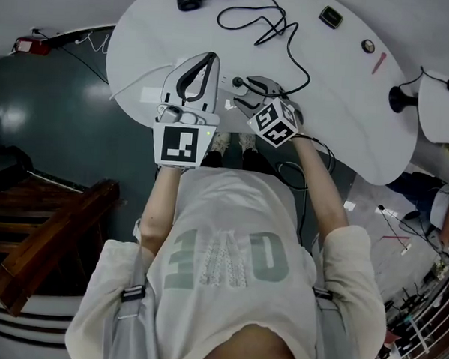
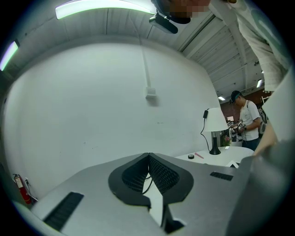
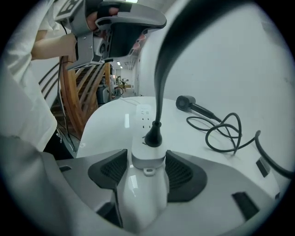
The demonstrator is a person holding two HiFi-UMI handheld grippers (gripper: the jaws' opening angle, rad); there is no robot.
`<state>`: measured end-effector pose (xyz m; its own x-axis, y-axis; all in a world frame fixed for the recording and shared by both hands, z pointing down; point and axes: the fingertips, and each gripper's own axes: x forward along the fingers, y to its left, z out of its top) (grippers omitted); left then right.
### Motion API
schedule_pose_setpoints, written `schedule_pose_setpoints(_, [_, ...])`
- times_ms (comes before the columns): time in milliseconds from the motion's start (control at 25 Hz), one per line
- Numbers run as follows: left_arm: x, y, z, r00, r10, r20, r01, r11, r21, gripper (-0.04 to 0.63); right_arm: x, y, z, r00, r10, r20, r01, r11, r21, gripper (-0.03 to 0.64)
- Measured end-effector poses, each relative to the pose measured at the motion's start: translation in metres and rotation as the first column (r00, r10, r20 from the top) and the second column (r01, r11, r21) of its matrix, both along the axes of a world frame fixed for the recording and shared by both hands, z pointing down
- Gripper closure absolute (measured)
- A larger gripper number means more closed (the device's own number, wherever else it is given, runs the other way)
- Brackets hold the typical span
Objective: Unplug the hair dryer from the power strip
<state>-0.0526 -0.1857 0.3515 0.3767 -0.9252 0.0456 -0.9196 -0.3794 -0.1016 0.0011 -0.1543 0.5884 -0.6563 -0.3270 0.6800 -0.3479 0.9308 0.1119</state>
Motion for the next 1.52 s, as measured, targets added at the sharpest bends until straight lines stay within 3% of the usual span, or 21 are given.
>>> schedule_pose_setpoints(80, [0.0, 0.0, 0.002, 1.0, 0.005, 0.01, -0.005, 1.0, -0.003, 0.581, 0.0, -0.002, 0.001, 1.0, 0.001, 0.005, -0.001, 1.0, 0.003, 0.377])
schedule_pose_setpoints(480, [0.011, 0.001, 0.02, 0.982, 0.134, 0.135, -0.129, 0.991, -0.044, 0.581, 0.002, -0.003, 0.002, 1.0, -0.025, 0.004, 0.025, 1.0, -0.014, 0.379])
schedule_pose_setpoints(600, [0.018, 0.002, 0.029, 0.963, 0.238, 0.129, -0.227, 0.969, -0.098, 0.572, 0.001, -0.004, 0.002, 0.999, -0.035, -0.004, 0.035, 0.999, -0.018, 0.379])
schedule_pose_setpoints(640, [0.024, 0.004, 0.033, 0.945, 0.301, 0.129, -0.286, 0.95, -0.126, 0.499, 0.001, -0.004, 0.002, 0.999, -0.038, -0.007, 0.038, 0.999, -0.018, 0.38])
schedule_pose_setpoints(680, [0.03, 0.007, 0.038, 0.918, 0.371, 0.138, -0.349, 0.923, -0.159, 0.443, 0.001, -0.004, 0.002, 0.999, -0.04, -0.008, 0.039, 0.999, -0.019, 0.38])
schedule_pose_setpoints(720, [0.037, 0.011, 0.044, 0.882, 0.442, 0.161, -0.411, 0.891, -0.196, 0.432, 0.001, -0.003, 0.002, 0.999, -0.041, -0.01, 0.04, 0.999, -0.019, 0.38])
schedule_pose_setpoints(760, [0.043, 0.015, 0.053, 0.834, 0.513, 0.202, -0.467, 0.852, -0.238, 0.418, 0.001, -0.003, 0.002, 0.999, -0.041, -0.011, 0.041, 0.999, -0.02, 0.38])
schedule_pose_setpoints(840, [0.051, 0.023, 0.078, 0.7, 0.641, 0.313, -0.548, 0.764, -0.34, 0.404, 0.001, -0.003, 0.001, 0.999, -0.041, -0.014, 0.041, 0.999, -0.02, 0.38])
schedule_pose_setpoints(960, [0.052, 0.027, 0.12, 0.468, 0.772, 0.43, -0.578, 0.635, -0.513, 0.382, 0.0, -0.003, 0.002, 0.999, -0.042, -0.019, 0.041, 0.999, -0.024, 0.38])
schedule_pose_setpoints(1040, [0.052, 0.028, 0.14, 0.349, 0.827, 0.442, -0.568, 0.561, -0.602, 0.379, 0.0, -0.003, 0.002, 0.999, -0.041, -0.024, 0.04, 0.999, -0.029, 0.38])
schedule_pose_setpoints(1120, [0.055, 0.029, 0.152, 0.258, 0.858, 0.444, -0.561, 0.507, -0.654, 0.376, 0.0, -0.004, 0.003, 0.999, -0.04, -0.029, 0.039, 0.999, -0.031, 0.38])
schedule_pose_setpoints(1240, [0.065, 0.032, 0.168, 0.138, 0.867, 0.479, -0.568, 0.466, -0.679, 0.381, 0.0, -0.004, 0.004, 0.999, -0.041, -0.035, 0.04, 0.999, -0.031, 0.38])
schedule_pose_setpoints(1320, [0.069, 0.034, 0.178, 0.069, 0.86, 0.506, -0.573, 0.449, -0.685, 0.432, 0.0, -0.003, 0.003, 0.998, -0.041, -0.037, 0.04, 0.999, -0.033, 0.38])
schedule_pose_setpoints(1400, [0.069, 0.034, 0.186, 0.04, 0.863, 0.503, -0.569, 0.434, -0.698, 0.446, 0.001, -0.003, 0.003, 0.998, -0.04, -0.039, 0.039, 0.999, -0.034, 0.38])
schedule_pose_setpoints(1520, [0.067, 0.029, 0.195, 0.029, 0.881, 0.473, -0.541, 0.411, -0.733, 0.446, 0.001, -0.003, 0.004, 0.998, -0.041, -0.04, 0.039, 0.999, -0.036, 0.38])
